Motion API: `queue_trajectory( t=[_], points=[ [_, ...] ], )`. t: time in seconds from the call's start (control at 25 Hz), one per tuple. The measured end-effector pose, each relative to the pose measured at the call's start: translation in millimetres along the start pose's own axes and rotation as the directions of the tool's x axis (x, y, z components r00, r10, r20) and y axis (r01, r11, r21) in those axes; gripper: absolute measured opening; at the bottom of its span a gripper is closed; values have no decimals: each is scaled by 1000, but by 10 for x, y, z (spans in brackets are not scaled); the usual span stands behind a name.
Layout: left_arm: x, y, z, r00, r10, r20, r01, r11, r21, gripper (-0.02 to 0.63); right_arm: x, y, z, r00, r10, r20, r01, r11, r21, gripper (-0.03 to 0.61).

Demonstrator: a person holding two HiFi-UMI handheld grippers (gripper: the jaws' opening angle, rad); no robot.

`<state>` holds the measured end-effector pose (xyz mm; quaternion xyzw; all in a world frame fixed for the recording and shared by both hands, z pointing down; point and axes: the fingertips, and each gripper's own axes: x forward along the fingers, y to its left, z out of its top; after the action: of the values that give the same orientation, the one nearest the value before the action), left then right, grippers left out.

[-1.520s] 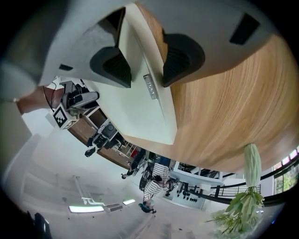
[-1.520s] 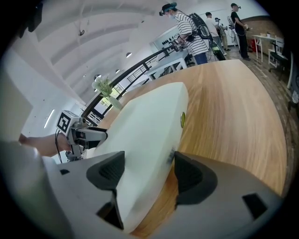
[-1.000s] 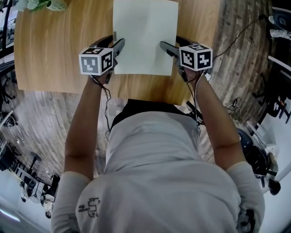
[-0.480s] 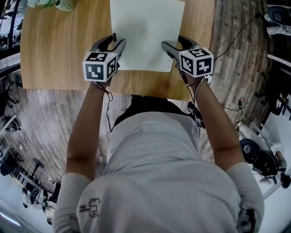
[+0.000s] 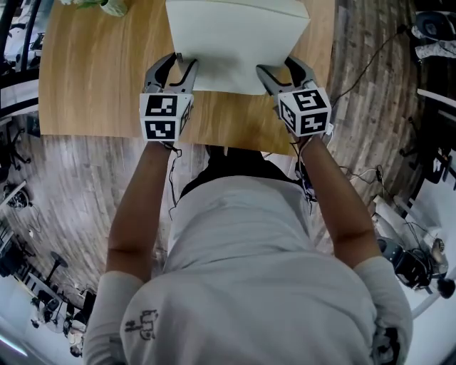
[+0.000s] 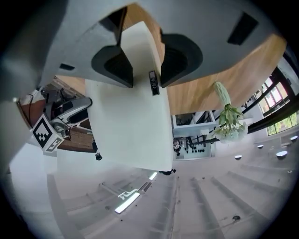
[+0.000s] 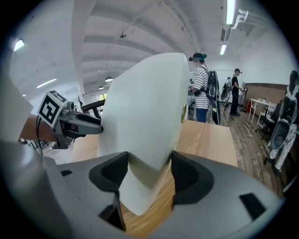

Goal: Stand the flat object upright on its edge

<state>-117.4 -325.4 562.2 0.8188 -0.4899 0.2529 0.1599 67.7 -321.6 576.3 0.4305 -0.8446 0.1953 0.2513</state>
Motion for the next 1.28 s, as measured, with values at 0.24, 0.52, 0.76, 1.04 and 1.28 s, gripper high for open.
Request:
queue_trajectory(
  t=[0.24,0.52,0.76,1.04,1.28],
  points=[
    [-82,42,-7,997,41,67,-43,999,21,190,-79,91,164,989,-95,109,110,983,-144,295],
    [-98,35,-37,989,75,127,-80,996,38,184,-88,115,161,967,-163,198,207,951,-228,293],
    [-77,-5,-107,989,79,129,-83,996,31,179,-43,85,20,968,-178,178,217,948,-234,293],
    [-53,-1,-224,990,70,120,-72,997,11,181,5,108,-53,970,-169,174,208,947,-243,298],
    [-68,3,-236,988,62,144,-65,998,14,181,-5,120,-62,972,-157,172,197,949,-246,322]
  ],
)
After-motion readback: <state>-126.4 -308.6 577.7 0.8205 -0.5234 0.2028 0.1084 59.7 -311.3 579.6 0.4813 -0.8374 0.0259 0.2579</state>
